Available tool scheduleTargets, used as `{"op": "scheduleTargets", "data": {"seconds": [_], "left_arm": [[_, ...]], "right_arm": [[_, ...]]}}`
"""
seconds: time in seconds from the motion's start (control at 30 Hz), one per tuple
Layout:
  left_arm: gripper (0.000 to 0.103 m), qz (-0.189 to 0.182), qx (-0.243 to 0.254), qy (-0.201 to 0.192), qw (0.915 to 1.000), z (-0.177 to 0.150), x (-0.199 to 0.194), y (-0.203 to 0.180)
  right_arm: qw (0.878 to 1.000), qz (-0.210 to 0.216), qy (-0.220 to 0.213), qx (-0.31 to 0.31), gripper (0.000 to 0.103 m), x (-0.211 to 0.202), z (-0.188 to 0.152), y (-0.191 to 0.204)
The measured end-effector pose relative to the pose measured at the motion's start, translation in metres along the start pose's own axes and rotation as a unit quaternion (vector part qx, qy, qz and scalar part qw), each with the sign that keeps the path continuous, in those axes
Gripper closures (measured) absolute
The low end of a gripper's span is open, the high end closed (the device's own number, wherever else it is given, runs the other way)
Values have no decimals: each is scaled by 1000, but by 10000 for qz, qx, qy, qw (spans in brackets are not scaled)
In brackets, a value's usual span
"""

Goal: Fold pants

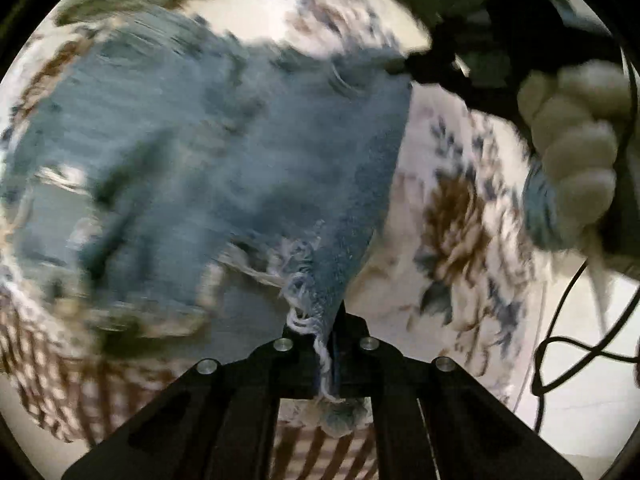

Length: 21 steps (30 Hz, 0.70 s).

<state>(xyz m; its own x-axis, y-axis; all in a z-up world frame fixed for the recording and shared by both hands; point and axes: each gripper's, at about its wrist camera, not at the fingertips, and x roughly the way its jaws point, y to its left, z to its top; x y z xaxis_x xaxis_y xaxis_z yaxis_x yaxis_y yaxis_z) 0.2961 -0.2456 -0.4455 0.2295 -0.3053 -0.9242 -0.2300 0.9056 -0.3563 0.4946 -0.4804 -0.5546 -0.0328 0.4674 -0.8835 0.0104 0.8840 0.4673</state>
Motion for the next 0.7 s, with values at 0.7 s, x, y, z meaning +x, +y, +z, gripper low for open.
{"op": "scheduleTargets", "data": {"seconds": [0.7], "left_arm": [[100, 459, -1869, -519, 9799, 70, -21, 297]], "right_arm": [[9733, -1406, 525, -1739, 100, 198, -3, 338]]}}
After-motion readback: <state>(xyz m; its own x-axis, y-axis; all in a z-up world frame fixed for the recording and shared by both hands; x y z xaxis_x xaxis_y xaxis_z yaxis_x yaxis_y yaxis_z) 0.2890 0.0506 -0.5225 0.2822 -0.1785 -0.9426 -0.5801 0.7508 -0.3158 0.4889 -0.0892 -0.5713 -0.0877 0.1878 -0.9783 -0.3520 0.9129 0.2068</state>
